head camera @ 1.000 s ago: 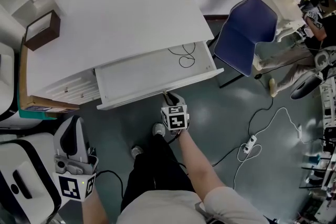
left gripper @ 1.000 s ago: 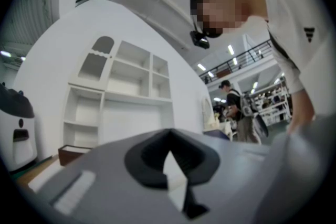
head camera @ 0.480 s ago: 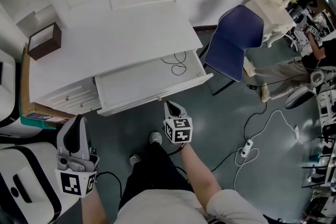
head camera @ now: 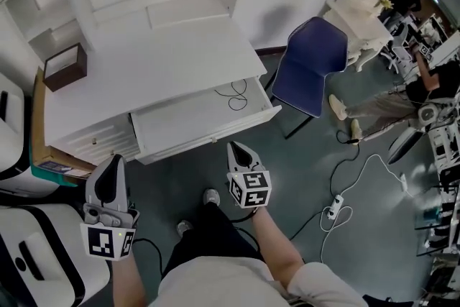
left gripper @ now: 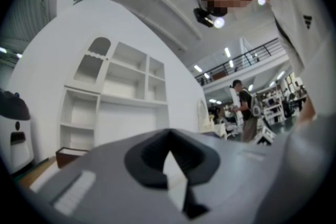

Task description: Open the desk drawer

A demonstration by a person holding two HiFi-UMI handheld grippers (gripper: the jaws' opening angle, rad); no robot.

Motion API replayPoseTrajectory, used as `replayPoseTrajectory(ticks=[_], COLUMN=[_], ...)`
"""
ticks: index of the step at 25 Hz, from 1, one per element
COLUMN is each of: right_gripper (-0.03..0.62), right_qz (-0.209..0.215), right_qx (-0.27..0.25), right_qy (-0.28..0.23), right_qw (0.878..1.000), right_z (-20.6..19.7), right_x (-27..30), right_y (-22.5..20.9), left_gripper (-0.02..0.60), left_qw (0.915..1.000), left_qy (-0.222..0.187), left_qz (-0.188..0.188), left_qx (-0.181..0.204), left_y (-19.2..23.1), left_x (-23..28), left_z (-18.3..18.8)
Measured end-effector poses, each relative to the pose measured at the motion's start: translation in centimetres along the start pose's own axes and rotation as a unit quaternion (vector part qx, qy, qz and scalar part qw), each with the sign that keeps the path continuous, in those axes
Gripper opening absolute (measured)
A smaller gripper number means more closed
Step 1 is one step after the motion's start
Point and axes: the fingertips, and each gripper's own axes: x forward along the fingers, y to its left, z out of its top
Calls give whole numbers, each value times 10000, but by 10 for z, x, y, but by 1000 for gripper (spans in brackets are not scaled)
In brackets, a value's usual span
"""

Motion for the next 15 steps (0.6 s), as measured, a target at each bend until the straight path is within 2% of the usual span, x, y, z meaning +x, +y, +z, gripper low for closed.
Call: replayPoseTrajectory(ticks=[15], right_gripper=[2], right_qz=[-30], right_qx=[-595], right_qy=[-951], right_qw=[9937], right_z=[82], right_x=[-73], right_y=[20], left_gripper=[6], left_qw=[9995], left_qy=[-242], left_qz=[-13], left_qx=[-223], left_y=[-10], left_x=[-8], left_z=[18])
